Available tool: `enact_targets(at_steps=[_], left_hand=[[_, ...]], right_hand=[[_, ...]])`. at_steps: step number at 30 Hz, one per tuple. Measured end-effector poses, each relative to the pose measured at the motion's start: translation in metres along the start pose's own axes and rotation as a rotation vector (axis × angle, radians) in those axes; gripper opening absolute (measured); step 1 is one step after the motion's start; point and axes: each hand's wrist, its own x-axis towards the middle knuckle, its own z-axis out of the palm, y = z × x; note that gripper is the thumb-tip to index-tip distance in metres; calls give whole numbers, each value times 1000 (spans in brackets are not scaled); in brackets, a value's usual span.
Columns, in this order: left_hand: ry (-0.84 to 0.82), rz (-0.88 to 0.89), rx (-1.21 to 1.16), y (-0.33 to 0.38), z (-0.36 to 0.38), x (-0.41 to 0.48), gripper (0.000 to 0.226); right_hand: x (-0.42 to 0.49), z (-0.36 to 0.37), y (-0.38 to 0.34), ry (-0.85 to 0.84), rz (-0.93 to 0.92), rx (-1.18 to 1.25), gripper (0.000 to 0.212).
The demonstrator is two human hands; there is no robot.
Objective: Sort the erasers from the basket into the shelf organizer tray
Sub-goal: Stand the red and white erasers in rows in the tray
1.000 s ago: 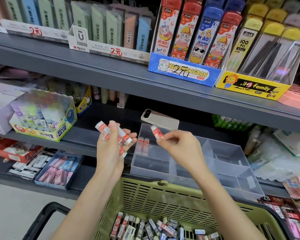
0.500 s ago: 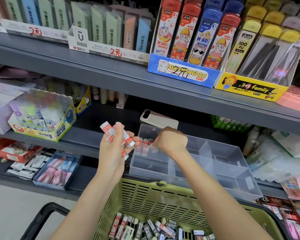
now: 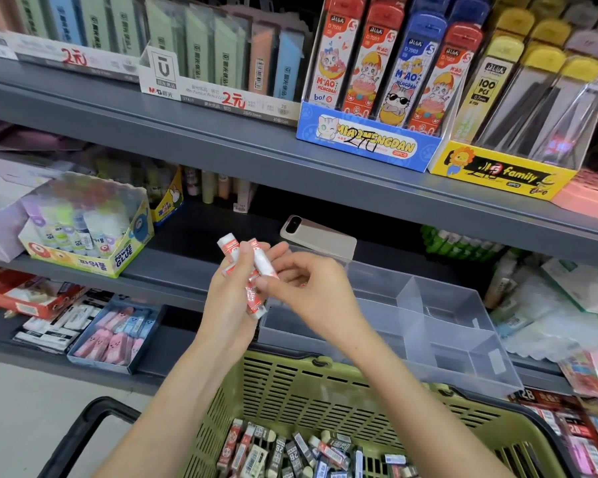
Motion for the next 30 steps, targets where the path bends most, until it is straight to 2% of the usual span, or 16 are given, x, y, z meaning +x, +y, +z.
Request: enact_targets(at_steps=[5,9,12,17,20,23,26,30], left_hand=[[-98,62,205,-6,4,-7,38],[-94,61,298,-11,11,-11,42],[-117,8,323,-14,20,-11,45],[-142,-96,330,-17,27,-9,51],[-141,-121,333,-17,28,-10,49],[-140,-133,366,-16,30,-10,50],[-133,-147,418,-17,33,-8,53],[-145,-179,422,-20,36,-5,52]], right_hand=[[-17,-20,15,122,-40,-18,7],[-27,-76,52,298,195,-235,31],[-24,-102,77,256,325,-345,29],[-9,-121,88,256,318,-167,20],[-3,-126,90,150,290,-93,23],[6,-121,93,73,287,-335,38],[19,-110,93,24,378,-569,49],[33,-91,93,-99,459,-610,52]])
